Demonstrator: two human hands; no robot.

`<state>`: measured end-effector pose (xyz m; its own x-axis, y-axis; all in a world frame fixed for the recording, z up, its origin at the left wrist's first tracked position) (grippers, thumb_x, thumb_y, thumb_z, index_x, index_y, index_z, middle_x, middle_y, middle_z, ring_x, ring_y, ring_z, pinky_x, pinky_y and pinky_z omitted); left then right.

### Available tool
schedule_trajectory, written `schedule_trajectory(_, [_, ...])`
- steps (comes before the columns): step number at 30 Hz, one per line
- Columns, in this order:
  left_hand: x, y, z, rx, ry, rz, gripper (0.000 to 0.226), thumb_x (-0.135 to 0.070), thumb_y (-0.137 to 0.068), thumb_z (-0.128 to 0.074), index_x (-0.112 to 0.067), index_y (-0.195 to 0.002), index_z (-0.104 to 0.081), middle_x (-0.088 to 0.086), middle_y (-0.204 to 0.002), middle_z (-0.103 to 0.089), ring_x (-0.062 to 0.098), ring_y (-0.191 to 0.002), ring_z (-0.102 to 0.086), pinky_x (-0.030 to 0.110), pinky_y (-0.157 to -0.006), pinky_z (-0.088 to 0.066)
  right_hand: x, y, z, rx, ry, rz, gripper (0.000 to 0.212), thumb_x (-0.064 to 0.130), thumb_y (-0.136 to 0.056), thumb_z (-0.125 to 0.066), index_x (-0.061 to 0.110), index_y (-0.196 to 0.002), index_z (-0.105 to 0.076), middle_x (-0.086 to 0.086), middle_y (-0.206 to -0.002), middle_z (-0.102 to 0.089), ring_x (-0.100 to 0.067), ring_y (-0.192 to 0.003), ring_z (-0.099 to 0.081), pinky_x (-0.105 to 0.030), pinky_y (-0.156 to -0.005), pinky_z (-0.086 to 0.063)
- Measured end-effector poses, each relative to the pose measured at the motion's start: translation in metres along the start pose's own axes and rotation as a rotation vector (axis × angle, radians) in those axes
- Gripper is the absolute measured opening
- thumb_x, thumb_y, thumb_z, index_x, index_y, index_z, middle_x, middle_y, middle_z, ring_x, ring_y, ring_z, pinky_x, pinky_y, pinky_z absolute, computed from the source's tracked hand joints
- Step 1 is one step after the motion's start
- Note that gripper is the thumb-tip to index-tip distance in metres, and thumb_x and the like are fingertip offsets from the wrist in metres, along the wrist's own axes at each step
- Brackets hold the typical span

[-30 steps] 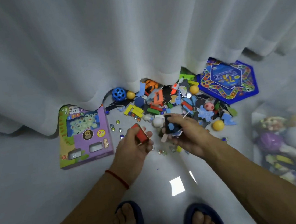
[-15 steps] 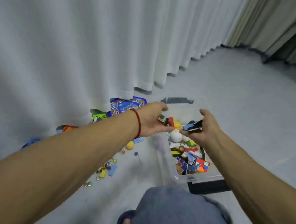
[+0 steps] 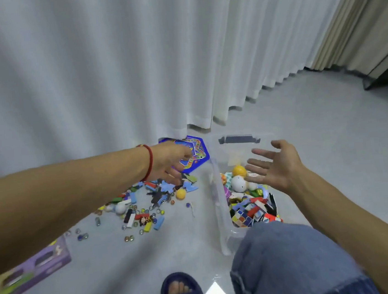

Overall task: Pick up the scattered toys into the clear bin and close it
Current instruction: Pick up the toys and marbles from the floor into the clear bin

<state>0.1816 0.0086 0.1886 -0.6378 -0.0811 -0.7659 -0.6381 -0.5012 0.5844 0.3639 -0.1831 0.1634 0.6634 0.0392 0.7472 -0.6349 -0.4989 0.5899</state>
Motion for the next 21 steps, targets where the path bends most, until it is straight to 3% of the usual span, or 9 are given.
schedule_trajectory(4, [0.05, 0.009, 0.049, -0.119, -0.069, 0.065, 0.031, -0.027, -0.095, -0.052, -0.005, -0.116, -0.055, 0.015, -0.101, -0.055, 0.025, -0.075, -0.055, 0.044, -0.083, -0.057, -0.038, 0.008, -0.05, 0.122, 0.298, -0.017, 0.043, 0.034, -0.096, -0.047, 0.005, -0.121, -0.065, -0.022, -0.125, -0.065, -0.037, -0.116, -0.063, -0.054, -0.099, -0.051])
schedule_trajectory(9, [0.123, 0.008, 0.095, -0.237, -0.031, 0.119, 0.02, -0.024, -0.094, -0.052, -0.009, -0.106, -0.057, 0.009, -0.092, -0.055, 0.022, -0.075, -0.053, 0.035, -0.063, -0.059, -0.091, 0.002, -0.119, 0.301, 0.769, 0.037, 0.025, 0.029, -0.091, -0.062, 0.011, -0.106, -0.071, -0.011, -0.109, -0.072, -0.026, -0.095, -0.07, -0.043, -0.081, -0.061])
schedule_trajectory(13, [0.201, -0.02, 0.095, -0.347, -0.188, 0.134, 0.007, -0.016, -0.089, -0.059, -0.015, -0.095, -0.057, 0.01, -0.092, -0.059, 0.027, -0.082, -0.059, 0.043, -0.075, -0.061, -0.166, -0.04, -0.148, 0.376, 1.077, 0.101, 0.013, 0.027, -0.094, -0.058, 0.019, -0.1, -0.066, -0.007, -0.11, -0.065, -0.025, -0.093, -0.066, -0.038, -0.072, -0.063])
schedule_trajectory(17, [0.279, -0.055, 0.076, -0.377, -0.24, 0.202, 0.039, -0.025, -0.081, -0.071, -0.018, -0.116, -0.055, 0.01, -0.105, -0.065, 0.027, -0.096, -0.063, 0.038, -0.086, -0.054, -0.248, -0.095, -0.144, 0.449, 1.636, 0.234, 0.041, 0.03, -0.093, -0.06, 0.022, -0.132, -0.052, -0.007, -0.129, -0.058, -0.027, -0.112, -0.059, -0.037, -0.093, -0.052])
schedule_trajectory(19, [0.305, -0.074, 0.065, -0.38, -0.308, 0.192, 0.05, -0.031, -0.083, -0.07, -0.018, -0.126, -0.049, 0.009, -0.118, -0.058, 0.025, -0.106, -0.057, 0.033, -0.091, -0.048, -0.279, -0.116, -0.143, 0.484, 1.803, 0.314, 0.045, 0.029, -0.093, -0.057, 0.021, -0.136, -0.046, -0.008, -0.132, -0.054, -0.027, -0.116, -0.055, -0.038, -0.092, -0.049])
schedule_trajectory(21, [0.323, -0.091, 0.056, -0.427, -0.395, 0.133, 0.056, -0.04, -0.087, -0.064, -0.018, -0.133, -0.042, 0.009, -0.124, -0.051, 0.025, -0.109, -0.054, 0.033, -0.092, -0.046, -0.3, -0.13, -0.146, 0.384, 1.892, 0.403, 0.046, 0.029, -0.093, -0.056, 0.018, -0.136, -0.042, -0.009, -0.128, -0.05, -0.03, -0.112, -0.054, -0.041, -0.085, -0.051])
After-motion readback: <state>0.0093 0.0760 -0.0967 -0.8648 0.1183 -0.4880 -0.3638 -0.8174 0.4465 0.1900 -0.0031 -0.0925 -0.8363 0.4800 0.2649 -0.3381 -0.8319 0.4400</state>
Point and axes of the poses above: each hand's wrist, its own y-axis away from the middle knuckle, its own z-axis out of the back of the hand, x = y × z, the point moved 2 cm from there along -y, towards the middle knuckle
